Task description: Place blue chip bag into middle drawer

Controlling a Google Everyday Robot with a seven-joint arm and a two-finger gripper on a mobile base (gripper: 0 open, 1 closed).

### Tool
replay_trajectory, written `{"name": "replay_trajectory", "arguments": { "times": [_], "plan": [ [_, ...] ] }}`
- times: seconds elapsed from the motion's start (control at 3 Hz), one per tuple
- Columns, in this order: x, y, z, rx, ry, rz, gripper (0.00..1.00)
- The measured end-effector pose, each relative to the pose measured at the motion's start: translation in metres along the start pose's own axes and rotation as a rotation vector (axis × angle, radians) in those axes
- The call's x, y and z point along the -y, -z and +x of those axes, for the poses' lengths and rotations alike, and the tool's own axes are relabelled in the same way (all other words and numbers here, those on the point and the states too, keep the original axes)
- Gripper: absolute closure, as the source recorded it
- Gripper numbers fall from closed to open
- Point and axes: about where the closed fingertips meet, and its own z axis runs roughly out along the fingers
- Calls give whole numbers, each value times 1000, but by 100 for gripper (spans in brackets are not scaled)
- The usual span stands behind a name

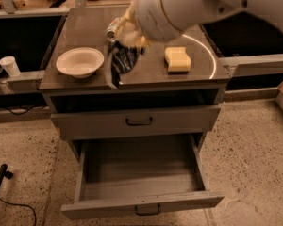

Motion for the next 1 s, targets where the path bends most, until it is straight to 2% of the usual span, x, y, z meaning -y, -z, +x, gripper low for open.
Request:
{"name": "replay_trajectory", "arguments": {
  "times": [0.33,0.67,1.0],
  "plan": [
    [-79,-27,-42,100,46,-116,100],
    [-138,-42,-83,181,24,-179,100],
    [-193,-51,-127,279,-42,-240,100]
  ]
}}
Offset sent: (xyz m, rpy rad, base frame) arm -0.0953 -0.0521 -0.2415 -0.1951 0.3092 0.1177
